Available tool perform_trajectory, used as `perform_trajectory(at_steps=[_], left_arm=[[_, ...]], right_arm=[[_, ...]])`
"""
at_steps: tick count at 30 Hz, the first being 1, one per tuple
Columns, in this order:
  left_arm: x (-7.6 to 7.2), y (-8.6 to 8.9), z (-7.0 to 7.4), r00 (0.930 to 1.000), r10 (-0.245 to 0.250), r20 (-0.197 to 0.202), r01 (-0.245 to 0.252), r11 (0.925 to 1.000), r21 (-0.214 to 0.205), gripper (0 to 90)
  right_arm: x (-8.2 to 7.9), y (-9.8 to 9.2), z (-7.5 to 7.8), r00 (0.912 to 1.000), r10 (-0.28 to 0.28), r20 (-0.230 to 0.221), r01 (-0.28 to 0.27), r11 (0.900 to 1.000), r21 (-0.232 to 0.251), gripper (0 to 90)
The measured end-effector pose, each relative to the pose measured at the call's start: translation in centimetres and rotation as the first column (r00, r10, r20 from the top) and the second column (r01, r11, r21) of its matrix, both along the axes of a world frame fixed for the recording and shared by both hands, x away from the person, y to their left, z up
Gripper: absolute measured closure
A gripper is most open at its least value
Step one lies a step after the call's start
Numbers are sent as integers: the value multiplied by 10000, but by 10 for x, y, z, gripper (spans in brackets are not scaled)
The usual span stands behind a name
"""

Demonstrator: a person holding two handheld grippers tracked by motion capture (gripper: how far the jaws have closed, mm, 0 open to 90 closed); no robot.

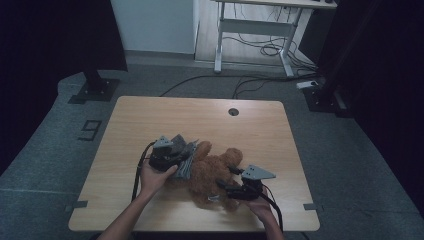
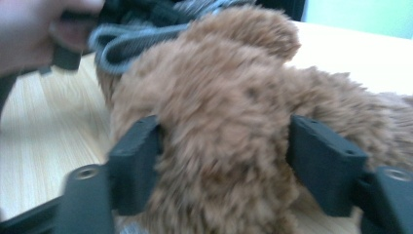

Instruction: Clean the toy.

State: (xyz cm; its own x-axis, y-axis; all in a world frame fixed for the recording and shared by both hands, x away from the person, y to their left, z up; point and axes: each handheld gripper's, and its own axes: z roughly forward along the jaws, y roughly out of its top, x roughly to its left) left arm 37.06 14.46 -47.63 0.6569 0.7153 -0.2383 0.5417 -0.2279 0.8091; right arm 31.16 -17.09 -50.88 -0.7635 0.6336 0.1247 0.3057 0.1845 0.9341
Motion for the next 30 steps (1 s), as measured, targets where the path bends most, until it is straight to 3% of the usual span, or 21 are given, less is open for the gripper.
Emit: perform_trajectory(at_steps=[4,8,11,13,16,17,19,20,24,30], left_arm=[[-12,3,-4,9992,50,395,-46,9999,-112,801],[-24,9,-7,9981,7,620,16,9993,-380,803],[-33,13,-10,9970,-15,771,59,9983,-571,803],[-36,16,-11,9969,-22,791,78,9975,-709,803],[-39,20,-12,9978,-60,667,124,9953,-964,803],[-40,21,-13,9977,-63,680,129,9952,-971,803],[-41,22,-14,9975,-41,705,114,9945,-1037,803],[-41,23,-14,9976,-38,690,113,9940,-1087,803],[-42,22,-14,9964,86,838,16,9927,-1210,802],[-32,18,-6,9944,339,1005,-173,9868,-1608,802]], right_arm=[[5,-6,12,9972,-632,-394,643,9975,281,120],[8,-12,5,9884,-574,-1406,671,9956,657,47],[8,-8,-3,9824,-104,-1864,256,9965,791,18],[8,1,-5,9808,223,-1937,-105,9981,614,0],[8,18,-11,9716,804,-2224,-767,9967,252,12],[8,23,-13,9733,879,-2121,-898,9960,3,35],[7,27,-15,9821,860,-1675,-951,9944,-469,167],[7,26,-14,9822,909,-1643,-989,9943,-409,260],[5,25,-13,9896,868,-1148,-942,9937,-611,464],[10,27,0,9998,170,46,-164,9934,-1132,570]])
